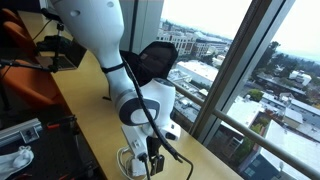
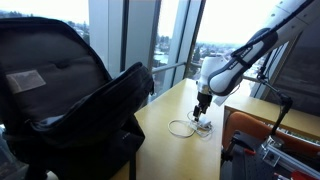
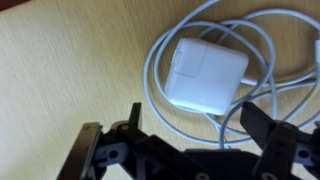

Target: Put the charging cable inside the bag then put the back flat on the table

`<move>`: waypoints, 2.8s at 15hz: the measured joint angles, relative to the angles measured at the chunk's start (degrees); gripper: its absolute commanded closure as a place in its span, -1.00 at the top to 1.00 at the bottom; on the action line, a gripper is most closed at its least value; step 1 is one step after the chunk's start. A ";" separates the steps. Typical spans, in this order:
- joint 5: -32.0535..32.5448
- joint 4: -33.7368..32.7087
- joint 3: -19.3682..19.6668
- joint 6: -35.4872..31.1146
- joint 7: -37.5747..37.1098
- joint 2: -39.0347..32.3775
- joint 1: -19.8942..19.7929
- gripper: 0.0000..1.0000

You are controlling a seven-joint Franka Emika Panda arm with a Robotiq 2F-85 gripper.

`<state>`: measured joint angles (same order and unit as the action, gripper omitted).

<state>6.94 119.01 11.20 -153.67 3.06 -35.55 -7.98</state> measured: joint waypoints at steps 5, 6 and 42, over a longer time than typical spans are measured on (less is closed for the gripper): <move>2.34 2.18 1.97 1.62 -3.28 1.98 2.77 1.00; 2.89 2.95 2.39 2.11 -4.05 2.57 3.31 1.00; 3.62 4.29 3.71 4.18 -5.28 4.77 2.95 1.00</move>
<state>10.56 123.30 14.90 -149.50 -2.22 -30.79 -5.03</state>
